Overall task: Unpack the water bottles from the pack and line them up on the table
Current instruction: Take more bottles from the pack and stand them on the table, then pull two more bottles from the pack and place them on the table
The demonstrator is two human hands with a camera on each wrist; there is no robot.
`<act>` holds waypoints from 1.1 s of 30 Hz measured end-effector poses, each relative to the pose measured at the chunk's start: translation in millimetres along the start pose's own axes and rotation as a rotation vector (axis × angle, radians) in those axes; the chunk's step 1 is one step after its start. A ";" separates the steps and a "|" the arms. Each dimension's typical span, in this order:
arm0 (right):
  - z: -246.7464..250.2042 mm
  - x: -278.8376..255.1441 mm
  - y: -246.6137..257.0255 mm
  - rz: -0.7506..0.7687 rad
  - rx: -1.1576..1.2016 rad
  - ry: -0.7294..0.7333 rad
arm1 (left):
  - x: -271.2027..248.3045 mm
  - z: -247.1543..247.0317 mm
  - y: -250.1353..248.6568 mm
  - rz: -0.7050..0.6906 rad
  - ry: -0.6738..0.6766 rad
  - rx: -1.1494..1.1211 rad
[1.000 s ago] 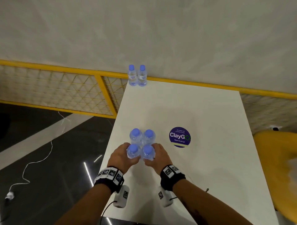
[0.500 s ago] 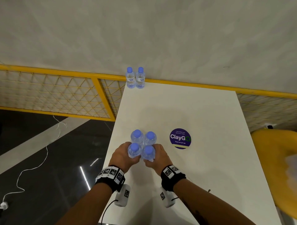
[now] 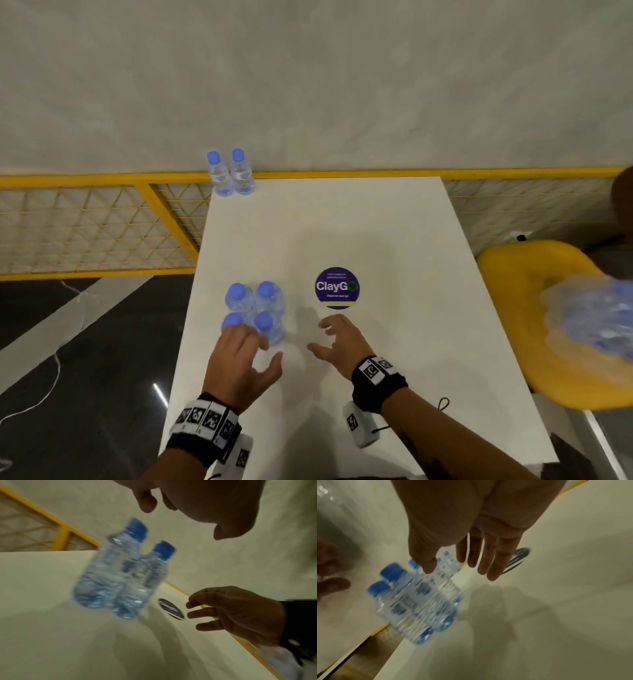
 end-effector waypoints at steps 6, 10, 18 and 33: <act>172.0 -90.3 -83.7 -0.110 0.075 -0.311 | 34.9 -69.9 -187.1 -0.405 0.276 -0.208; 296.7 -175.8 -154.3 -0.213 0.090 -0.597 | 51.8 -137.5 -325.3 -0.543 0.595 -0.265; 476.6 -281.1 -309.1 -0.452 0.300 -1.032 | 42.9 -254.8 -558.3 -0.622 0.961 -0.364; 570.4 -206.7 -350.5 -0.478 0.107 -0.829 | 110.3 -385.5 -662.5 -0.217 0.878 -0.075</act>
Point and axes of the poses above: each hand's wrist, its own x-axis towards the middle knuckle, its own z-axis out of the back of the hand, y = z × x, the point moved 10 cm from there along x, towards the middle knuckle, and after that the axes turned 14 degrees about x, right-handed, at the moved point
